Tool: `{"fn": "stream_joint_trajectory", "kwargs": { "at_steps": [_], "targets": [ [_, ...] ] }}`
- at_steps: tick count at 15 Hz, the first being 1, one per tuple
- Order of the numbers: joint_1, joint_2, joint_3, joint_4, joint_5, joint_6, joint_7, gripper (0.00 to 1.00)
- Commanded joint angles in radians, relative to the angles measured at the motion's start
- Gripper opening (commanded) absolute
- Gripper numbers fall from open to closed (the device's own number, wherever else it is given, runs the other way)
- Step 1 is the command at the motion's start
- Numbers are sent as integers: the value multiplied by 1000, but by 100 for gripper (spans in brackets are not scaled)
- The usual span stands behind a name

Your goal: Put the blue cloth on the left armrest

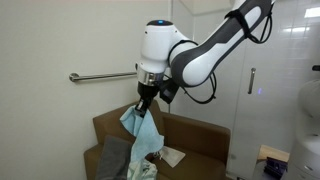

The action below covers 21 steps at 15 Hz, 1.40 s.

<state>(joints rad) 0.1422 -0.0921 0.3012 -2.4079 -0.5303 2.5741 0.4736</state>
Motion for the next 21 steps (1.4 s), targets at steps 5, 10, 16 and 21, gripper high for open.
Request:
{"fn": "stream_joint_trajectory", "kwargs": {
  "at_steps": [5,10,16,21],
  "targets": [
    [76,346,-90,194,25,-1,-83,1],
    [134,442,-142,270,71,-2,-121,1],
    [165,486,-179,323,119,-22,-127,49],
    [182,501,-206,346,127,-27,-107,81]
  ]
}}
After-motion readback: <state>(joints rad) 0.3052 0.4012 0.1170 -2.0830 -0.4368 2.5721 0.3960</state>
